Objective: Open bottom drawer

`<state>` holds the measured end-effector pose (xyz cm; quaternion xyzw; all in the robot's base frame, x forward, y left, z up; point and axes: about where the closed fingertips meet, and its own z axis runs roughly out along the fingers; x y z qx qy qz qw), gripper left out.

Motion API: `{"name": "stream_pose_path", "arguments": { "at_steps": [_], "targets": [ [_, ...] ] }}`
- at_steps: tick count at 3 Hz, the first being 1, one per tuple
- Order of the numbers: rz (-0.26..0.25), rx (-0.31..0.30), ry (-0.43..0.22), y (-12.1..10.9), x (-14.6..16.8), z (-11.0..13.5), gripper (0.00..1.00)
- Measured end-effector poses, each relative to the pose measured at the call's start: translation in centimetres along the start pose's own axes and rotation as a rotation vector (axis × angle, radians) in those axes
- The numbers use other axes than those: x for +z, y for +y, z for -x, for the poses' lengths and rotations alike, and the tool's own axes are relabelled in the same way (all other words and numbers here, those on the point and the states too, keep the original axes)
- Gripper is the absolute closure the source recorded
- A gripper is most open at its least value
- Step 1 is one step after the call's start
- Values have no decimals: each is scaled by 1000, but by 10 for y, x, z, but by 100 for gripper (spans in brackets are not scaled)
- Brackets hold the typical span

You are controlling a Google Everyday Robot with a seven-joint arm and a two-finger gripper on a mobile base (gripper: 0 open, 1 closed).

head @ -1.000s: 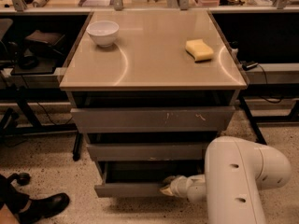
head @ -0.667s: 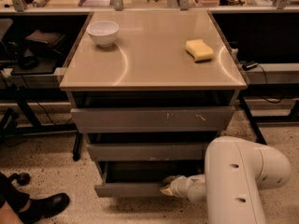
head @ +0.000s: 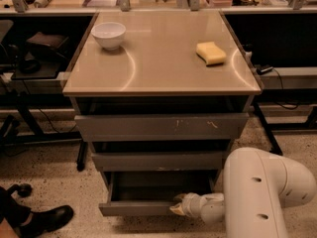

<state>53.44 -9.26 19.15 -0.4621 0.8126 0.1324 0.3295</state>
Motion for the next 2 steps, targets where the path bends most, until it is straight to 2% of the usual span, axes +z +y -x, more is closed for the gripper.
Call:
{"name": "stream_pose_path", "arguments": {
  "at_steps": [1, 2],
  "targets": [
    [0, 0, 0, 0, 0, 0, 100],
    [-2, -8, -2, 8, -4, -13, 100]
  ]
}}
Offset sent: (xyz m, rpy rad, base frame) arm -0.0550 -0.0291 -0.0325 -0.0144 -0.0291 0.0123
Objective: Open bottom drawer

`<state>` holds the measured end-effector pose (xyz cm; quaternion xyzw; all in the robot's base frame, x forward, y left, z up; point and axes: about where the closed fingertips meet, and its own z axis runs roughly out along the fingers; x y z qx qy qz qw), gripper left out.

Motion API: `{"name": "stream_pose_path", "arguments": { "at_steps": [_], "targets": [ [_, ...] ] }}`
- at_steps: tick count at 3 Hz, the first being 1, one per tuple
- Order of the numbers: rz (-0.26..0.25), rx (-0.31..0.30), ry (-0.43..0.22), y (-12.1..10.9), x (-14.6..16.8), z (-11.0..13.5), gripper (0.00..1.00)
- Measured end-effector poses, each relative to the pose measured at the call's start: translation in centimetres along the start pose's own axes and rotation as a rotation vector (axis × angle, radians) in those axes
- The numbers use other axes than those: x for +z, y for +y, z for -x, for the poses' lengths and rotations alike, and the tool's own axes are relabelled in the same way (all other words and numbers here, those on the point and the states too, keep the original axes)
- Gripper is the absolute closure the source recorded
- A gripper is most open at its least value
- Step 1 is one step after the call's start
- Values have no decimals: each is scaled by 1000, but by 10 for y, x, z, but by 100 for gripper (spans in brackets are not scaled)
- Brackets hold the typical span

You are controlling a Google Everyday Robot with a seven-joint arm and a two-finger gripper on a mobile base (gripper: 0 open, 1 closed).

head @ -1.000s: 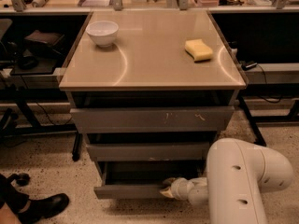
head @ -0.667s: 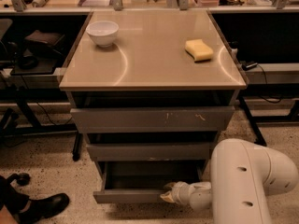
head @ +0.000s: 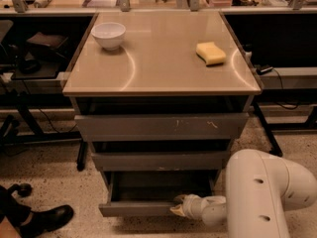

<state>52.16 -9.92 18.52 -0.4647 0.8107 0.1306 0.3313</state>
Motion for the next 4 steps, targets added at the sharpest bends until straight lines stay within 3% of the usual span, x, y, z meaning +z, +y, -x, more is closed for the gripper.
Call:
{"name": "stream_pose_path", "arguments": {
  "at_steps": [4],
  "targets": [
    [2, 1, -3, 10, -7, 2, 100]
  ]
}}
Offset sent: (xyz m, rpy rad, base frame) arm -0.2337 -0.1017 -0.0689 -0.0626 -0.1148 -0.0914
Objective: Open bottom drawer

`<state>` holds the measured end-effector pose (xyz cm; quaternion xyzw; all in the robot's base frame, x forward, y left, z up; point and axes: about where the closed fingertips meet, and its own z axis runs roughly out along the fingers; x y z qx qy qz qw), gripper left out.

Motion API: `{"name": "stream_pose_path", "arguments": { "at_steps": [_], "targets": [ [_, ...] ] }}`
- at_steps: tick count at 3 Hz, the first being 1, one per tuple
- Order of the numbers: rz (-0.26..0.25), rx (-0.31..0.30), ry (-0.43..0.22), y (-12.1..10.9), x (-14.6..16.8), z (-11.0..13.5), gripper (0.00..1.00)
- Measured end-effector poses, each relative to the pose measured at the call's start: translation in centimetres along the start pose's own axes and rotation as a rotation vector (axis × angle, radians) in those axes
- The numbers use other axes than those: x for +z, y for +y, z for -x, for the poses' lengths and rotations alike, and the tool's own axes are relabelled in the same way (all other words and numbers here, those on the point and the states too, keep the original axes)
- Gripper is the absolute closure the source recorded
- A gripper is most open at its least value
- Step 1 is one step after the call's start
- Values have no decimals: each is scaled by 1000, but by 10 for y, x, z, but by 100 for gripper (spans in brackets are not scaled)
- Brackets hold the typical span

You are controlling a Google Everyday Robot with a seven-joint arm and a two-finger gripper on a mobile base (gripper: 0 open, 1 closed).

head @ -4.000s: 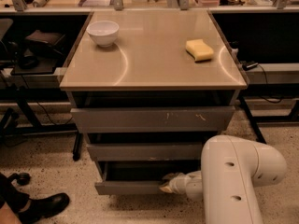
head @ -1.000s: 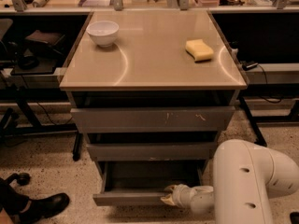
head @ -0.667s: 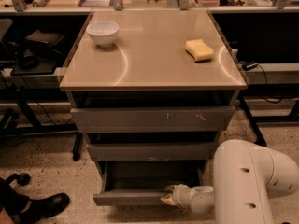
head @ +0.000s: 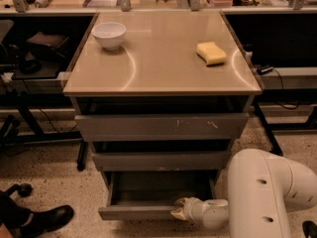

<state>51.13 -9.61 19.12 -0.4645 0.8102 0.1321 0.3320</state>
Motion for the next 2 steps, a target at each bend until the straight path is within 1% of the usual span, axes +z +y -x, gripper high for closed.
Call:
{"name": "stream_pose_path", "arguments": {
  "at_steps": [1, 2],
  "targets": [
    [-1, 2, -10, 7, -5, -4, 100],
    [-1, 2, -10, 7, -6, -3, 100]
  ]
}}
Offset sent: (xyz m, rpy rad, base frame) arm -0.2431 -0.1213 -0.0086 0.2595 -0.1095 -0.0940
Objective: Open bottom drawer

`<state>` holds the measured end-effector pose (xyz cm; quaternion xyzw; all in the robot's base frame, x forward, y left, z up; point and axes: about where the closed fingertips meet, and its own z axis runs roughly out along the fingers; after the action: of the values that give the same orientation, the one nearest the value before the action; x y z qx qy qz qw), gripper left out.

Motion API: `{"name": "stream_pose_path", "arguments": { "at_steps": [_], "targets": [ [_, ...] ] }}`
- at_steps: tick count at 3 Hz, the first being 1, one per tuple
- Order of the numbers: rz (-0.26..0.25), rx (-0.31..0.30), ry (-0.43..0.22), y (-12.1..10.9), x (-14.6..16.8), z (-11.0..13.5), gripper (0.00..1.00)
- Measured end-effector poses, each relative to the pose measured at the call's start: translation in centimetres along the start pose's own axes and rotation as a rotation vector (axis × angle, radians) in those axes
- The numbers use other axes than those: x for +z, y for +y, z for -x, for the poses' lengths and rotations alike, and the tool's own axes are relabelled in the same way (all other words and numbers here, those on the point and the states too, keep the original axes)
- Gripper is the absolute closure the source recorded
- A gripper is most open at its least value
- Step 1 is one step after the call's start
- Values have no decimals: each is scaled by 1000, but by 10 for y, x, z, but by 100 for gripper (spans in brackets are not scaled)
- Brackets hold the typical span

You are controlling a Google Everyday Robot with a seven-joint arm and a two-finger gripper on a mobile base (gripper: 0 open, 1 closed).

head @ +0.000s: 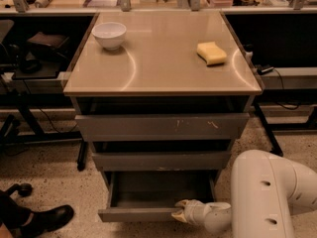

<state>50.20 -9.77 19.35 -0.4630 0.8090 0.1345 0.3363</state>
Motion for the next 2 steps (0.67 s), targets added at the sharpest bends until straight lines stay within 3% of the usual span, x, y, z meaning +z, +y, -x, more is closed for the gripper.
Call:
{"name": "stream_pose_path", "arguments": {
  "at_steps": [2],
  "targets": [
    [-2, 7, -12, 7, -6, -4, 100]
  ]
}}
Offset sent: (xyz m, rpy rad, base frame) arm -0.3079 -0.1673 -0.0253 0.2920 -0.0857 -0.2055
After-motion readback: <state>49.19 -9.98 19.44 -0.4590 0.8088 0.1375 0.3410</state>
